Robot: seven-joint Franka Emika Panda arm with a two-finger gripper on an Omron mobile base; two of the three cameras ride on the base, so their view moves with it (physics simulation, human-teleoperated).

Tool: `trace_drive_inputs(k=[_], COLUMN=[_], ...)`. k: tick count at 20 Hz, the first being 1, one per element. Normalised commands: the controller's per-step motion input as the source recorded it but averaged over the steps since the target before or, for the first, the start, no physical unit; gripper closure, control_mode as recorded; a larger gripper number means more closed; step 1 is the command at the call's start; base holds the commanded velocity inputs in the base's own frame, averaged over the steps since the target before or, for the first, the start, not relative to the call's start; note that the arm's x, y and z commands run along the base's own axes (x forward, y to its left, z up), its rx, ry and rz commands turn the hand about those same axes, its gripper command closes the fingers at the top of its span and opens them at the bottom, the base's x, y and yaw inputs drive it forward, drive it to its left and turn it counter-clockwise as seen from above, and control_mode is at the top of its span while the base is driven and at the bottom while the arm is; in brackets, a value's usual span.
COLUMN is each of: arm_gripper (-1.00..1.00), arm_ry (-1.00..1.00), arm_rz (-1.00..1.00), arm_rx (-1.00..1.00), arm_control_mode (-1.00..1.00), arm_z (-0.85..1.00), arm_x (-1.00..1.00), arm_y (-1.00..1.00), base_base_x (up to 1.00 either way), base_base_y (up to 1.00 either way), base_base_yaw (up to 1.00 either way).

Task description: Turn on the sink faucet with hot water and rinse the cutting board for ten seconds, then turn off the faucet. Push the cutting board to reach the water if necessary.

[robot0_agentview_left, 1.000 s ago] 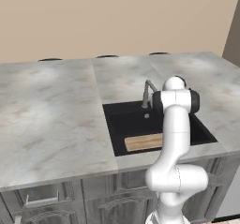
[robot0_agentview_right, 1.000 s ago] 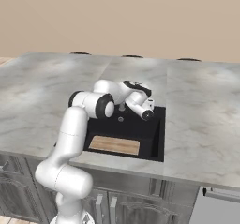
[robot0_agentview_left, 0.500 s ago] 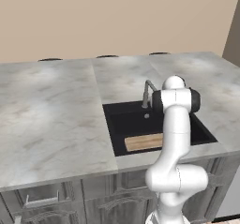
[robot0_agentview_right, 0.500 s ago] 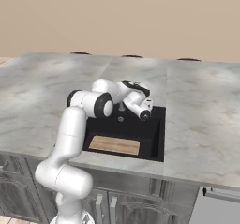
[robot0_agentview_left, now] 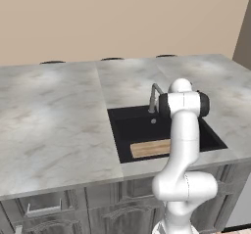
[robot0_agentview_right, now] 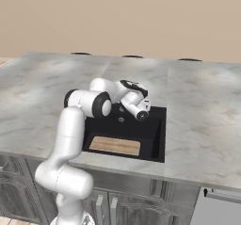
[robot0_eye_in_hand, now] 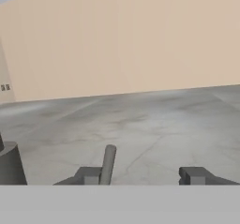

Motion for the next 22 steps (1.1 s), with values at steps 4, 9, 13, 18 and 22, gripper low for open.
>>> trace_drive_inputs(k=[4,9,13,18,22], arm_gripper=[-1.00,-1.00,-1.00,-1.00,-1.00], arm_ry=[0.00,0.00,0.00,0.00,0.01], arm_rz=[0.00,0.00,0.00,0.00,0.00], arm_rx=[0.00,0.00,0.01,0.01,0.01], arm_control_mode=[-1.00,-1.00,-1.00,-1.00,-1.00], arm_z=[-0.02,-0.01,-0.02,-0.05,-0.05], arm_x=[-0.48,-0.52,-0.51,-0.50,-0.50], arm_y=[-0.45,-0.50,-0.55,-0.62,-0.65], base_base_x=[0.00,0.00,0.00,0.00,0.00], base_base_y=[0.00,0.00,0.00,0.00,0.00], base_base_yaw=[0.00,0.00,0.00,0.00,0.00])
